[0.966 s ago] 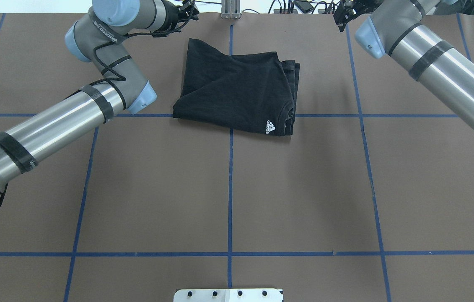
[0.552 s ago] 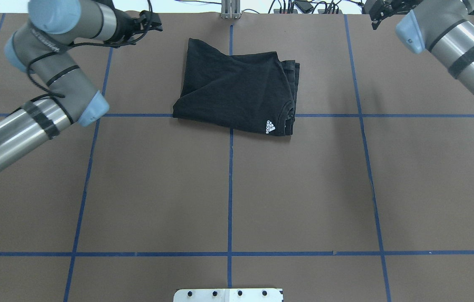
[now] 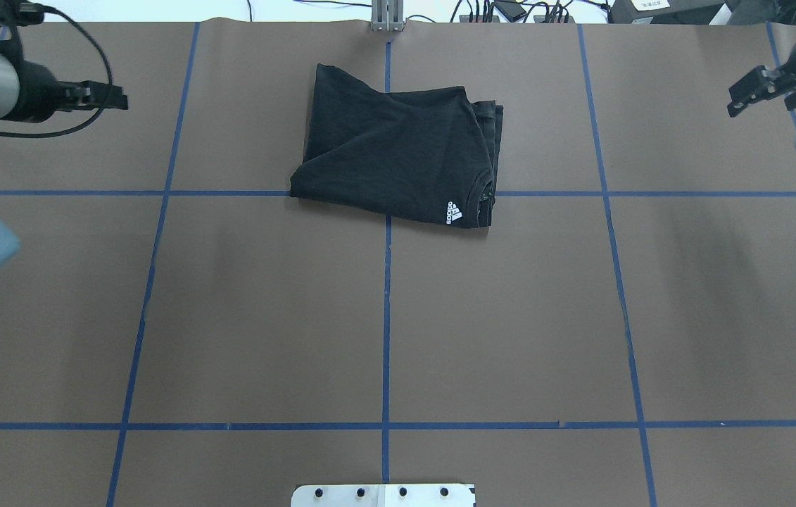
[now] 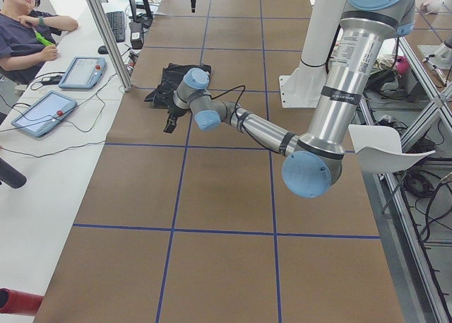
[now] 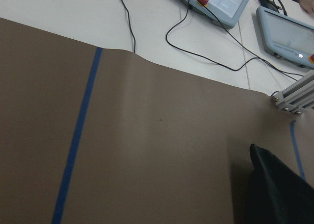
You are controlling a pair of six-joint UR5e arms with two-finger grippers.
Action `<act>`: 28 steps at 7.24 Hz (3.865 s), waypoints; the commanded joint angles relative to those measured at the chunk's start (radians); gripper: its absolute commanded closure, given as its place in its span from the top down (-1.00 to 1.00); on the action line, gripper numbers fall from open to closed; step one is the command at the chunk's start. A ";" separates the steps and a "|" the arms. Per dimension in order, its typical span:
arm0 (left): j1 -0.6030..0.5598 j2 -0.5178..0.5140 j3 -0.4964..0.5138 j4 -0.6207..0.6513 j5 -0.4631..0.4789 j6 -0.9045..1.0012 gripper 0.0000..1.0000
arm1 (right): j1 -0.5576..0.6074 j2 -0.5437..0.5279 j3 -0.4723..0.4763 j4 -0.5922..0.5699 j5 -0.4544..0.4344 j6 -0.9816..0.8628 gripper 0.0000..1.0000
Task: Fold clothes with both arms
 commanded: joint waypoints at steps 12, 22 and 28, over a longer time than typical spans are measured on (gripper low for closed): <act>-0.481 0.162 -0.065 0.643 -0.256 1.062 1.00 | 0.232 -0.278 0.122 -0.182 0.185 -0.180 1.00; -0.537 0.295 0.067 0.620 -0.498 1.111 1.00 | 0.257 -0.362 0.130 -0.176 0.242 -0.240 1.00; -0.536 0.299 0.030 0.610 -0.510 1.099 1.00 | 0.295 -0.381 0.154 -0.179 0.173 -0.258 1.00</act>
